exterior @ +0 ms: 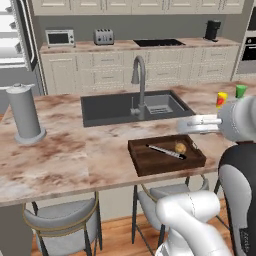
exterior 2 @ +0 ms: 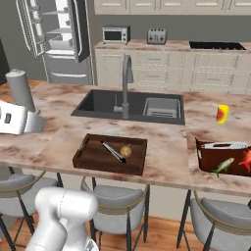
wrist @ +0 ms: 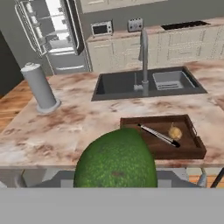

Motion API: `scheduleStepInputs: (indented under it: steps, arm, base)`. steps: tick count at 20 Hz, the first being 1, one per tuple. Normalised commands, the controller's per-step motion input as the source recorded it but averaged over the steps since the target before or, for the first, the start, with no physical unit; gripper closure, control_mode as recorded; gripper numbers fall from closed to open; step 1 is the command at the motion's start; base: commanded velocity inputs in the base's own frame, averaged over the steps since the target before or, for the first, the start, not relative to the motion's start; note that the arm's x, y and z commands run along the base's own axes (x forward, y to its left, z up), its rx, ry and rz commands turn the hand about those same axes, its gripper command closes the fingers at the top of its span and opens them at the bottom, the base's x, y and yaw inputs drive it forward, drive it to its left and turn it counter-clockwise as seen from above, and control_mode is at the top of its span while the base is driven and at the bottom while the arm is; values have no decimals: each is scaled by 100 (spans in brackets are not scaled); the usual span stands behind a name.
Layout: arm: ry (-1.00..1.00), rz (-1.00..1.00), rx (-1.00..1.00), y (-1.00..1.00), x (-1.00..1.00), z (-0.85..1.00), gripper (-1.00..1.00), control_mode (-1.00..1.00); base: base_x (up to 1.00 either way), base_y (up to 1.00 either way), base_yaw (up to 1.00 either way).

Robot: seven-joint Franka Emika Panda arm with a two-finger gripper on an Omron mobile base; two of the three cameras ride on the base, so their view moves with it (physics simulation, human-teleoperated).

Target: Gather the onion and avocado from the fridge and place them on a tray on the dining counter. Then gather the fishs from the fridge and place them on the other tray.

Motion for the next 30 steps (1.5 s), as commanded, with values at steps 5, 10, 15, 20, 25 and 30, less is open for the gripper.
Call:
scheduleStepInputs:
  steps: [5,10,15,20,25,30]
  arm:
    - [53,5,5,-44,92,-47,100,-100]
    - [51,1,0,-7,82,-66,100,-100]
    - [26,0,0,0,78,-77,100,-100]
    - [-5,0,0,0,41,-76,100,-100]
    - [-26,0,-1,0,9,-65,100,-100]
    - [-28,0,-2,0,11,-37,100,-100]
  base:
    - [0,0,0]
    - [0,0,0]
    - [0,0,0]
    - [0,0,0]
    - [0,0,0]
    - [0,0,0]
